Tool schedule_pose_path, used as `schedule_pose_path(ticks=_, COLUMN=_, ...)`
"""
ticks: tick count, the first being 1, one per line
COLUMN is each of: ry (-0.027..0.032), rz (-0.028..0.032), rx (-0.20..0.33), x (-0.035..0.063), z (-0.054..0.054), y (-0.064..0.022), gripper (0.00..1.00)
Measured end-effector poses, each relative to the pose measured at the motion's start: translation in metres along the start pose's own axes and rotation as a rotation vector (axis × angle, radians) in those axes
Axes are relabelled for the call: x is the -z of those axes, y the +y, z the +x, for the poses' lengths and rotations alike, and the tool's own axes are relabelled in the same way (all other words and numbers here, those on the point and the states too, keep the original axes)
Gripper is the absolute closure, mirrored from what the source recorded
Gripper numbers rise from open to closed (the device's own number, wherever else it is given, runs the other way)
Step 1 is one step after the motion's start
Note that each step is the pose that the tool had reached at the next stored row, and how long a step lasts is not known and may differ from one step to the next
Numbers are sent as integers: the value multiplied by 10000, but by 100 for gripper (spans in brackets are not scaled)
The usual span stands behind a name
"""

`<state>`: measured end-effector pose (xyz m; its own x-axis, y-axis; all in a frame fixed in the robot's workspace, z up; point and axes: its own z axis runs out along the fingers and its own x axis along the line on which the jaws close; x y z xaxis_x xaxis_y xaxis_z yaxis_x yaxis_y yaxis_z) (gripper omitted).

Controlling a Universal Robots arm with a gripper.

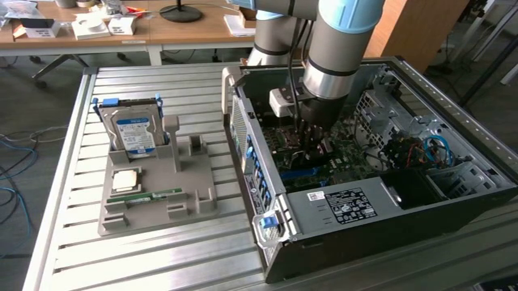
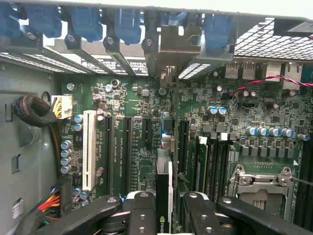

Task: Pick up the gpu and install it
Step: 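Insert the gpu into the slot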

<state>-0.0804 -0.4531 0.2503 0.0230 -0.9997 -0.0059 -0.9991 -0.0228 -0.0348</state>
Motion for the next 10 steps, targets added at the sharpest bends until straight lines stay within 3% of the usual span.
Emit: schedule_pose_path(ticks=10, ry=0, rz=1, rx=-1, x=-6, z=5, y=1, gripper=74)
